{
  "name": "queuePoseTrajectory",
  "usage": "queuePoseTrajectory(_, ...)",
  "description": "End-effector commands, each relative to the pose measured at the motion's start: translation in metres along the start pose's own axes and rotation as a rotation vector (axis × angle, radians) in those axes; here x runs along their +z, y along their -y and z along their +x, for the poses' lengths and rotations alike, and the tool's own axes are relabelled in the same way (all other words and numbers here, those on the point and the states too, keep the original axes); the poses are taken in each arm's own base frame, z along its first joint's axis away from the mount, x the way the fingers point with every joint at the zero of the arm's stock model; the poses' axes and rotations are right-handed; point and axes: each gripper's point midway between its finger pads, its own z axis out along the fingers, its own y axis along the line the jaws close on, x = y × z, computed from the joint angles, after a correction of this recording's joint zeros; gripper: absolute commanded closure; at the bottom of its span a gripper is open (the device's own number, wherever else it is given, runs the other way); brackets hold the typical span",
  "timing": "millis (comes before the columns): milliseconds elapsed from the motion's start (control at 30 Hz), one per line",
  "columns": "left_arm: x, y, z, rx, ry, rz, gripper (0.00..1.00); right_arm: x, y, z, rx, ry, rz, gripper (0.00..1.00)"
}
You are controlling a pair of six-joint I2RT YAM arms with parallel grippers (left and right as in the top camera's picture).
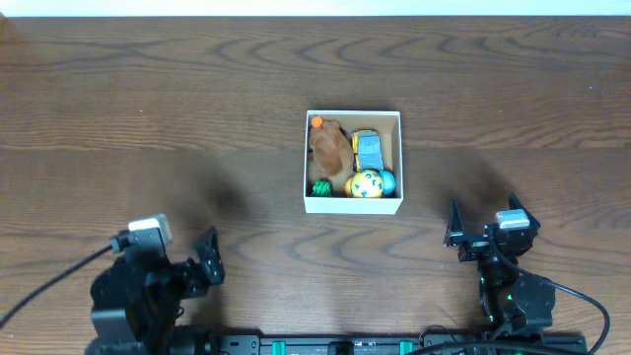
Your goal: Pack container
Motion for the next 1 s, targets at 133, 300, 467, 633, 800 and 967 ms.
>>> queuePoseTrajectory(133,0.019,-0.001,0.01,0.301,0.169,0.019,0.02,0.0,0.001,0.001,0.014,0.0,0.003,0.01)
queuePoseTrajectory(300,0.036,0.003,-0.014,0.348,0.383,0.03,0.02,0.0,0.001,0.001,0.014,0.0,0.003,0.01)
queuePoseTrajectory(467,0.051,0.006,-0.034,0.363,0.583,0.037,0.02,0.0,0.001,0.001,0.014,0.0,0.003,0.01)
queuePoseTrajectory(633,0.055,0.007,-0.041,0.373,0.734,0.041,0.02,0.0,0.001,0.001,0.014,0.0,0.003,0.01)
queuePoseTrajectory(800,0.068,0.002,-0.027,0.398,0.655,0.018,0.02,0.0,0.001,0.001,0.014,0.0,0.003,0.01)
queuePoseTrajectory(967,0.095,-0.007,0.017,0.306,0.437,0.037,0.02,0.0,0.001,0.001,0.014,0.0,0.003,0.01)
